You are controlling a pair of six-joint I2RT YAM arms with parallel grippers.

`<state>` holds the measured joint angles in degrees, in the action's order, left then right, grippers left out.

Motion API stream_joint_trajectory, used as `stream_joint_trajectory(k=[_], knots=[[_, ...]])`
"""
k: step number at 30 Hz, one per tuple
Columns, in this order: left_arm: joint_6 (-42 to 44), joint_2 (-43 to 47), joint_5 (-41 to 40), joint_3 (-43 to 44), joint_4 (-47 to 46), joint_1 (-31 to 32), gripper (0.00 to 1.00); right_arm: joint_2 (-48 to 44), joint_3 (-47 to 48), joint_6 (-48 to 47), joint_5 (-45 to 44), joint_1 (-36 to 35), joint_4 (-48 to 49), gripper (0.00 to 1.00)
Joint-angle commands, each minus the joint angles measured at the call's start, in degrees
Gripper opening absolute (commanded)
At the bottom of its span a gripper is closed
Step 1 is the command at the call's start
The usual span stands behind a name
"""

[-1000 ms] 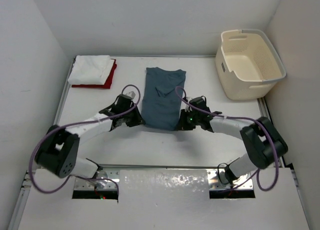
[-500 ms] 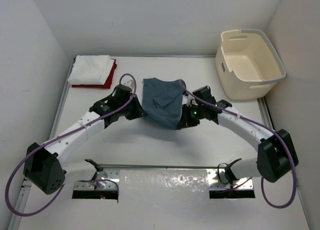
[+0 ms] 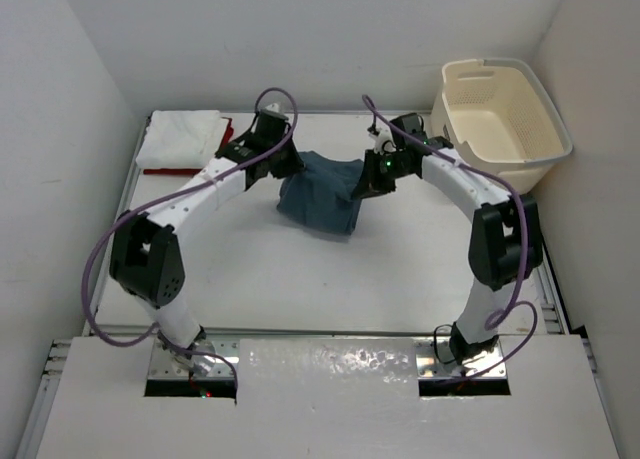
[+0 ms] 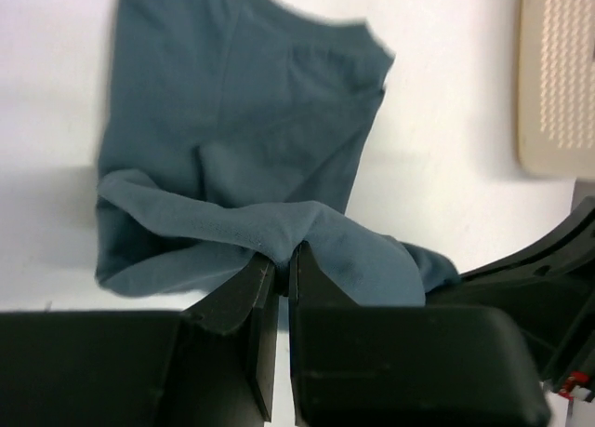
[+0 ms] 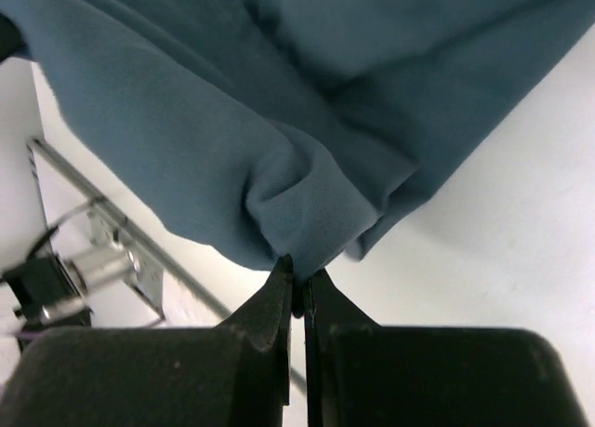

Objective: Fold and stack the t-shirts
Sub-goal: Fold the long partially folded tshirt into a neat square

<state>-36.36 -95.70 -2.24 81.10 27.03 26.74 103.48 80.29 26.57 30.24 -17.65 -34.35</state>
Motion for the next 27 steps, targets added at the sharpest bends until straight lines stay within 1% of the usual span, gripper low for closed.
stream_joint_trajectory(k=[1,2,4,5,8,10,13,14,17,18,20,24,27], knots=[[2.52,-4.56,-0.13,6.87,-4.43,-2.30,0.00,3.90,6.01,-0.73,2.54,2.18,-0.37,0.00],[2.78,-5.89,0.04,9.58,-4.26,-2.74,0.00,4.88,8.63,-0.81,2.81,2.88,-0.46,0.00],[3.57,-9.74,0.74,12.31,-3.57,-3.71,0.00,7.60,12.33,-1.51,2.98,3.50,-2.29,0.00],[3.66,-10.99,1.09,14.94,-3.21,-4.06,0.00,10.31,15.74,-1.61,2.98,4.02,-2.82,0.00],[4.02,-14.42,1.97,17.94,-4.08,-5.12,0.00,15.06,20.85,-1.08,3.34,5.34,-3.36,0.00],[3.58,-16.43,2.15,18.91,-6.27,-6.00,0.00,16.92,22.97,-0.55,3.25,6.13,-2.83,0.00],[3.31,-19.94,6.71,20.23,-9.18,-7.14,0.00,20.96,28.33,-0.02,3.60,7.10,-3.61,0.00],[3.57,-21.09,7.59,22.06,-9.36,-7.23,0.00,22.02,30.52,-0.02,3.60,7.10,-3.97,0.00],[3.67,-25.93,9.97,25.68,-9.54,-7.32,0.00,25.45,32.29,0.33,3.69,7.19,-3.97,0.00],[3.49,-28.20,10.06,26.56,-9.10,-7.32,0.00,26.93,32.56,0.59,3.60,7.36,-3.02,0.00],[3.05,-30.06,9.71,28.49,-8.92,-7.49,0.00,28.09,32.91,1.90,2.55,7.89,-1.34,0.00],[3.05,-33.84,7.35,30.78,-9.18,-7.58,0.00,31.77,34.23,4.01,0.36,8.42,6.90,0.00],[3.66,-35.86,5.94,32.01,-10.15,-7.93,0.00,34.32,38.00,4.80,-1.23,8.60,8.41,0.00]])
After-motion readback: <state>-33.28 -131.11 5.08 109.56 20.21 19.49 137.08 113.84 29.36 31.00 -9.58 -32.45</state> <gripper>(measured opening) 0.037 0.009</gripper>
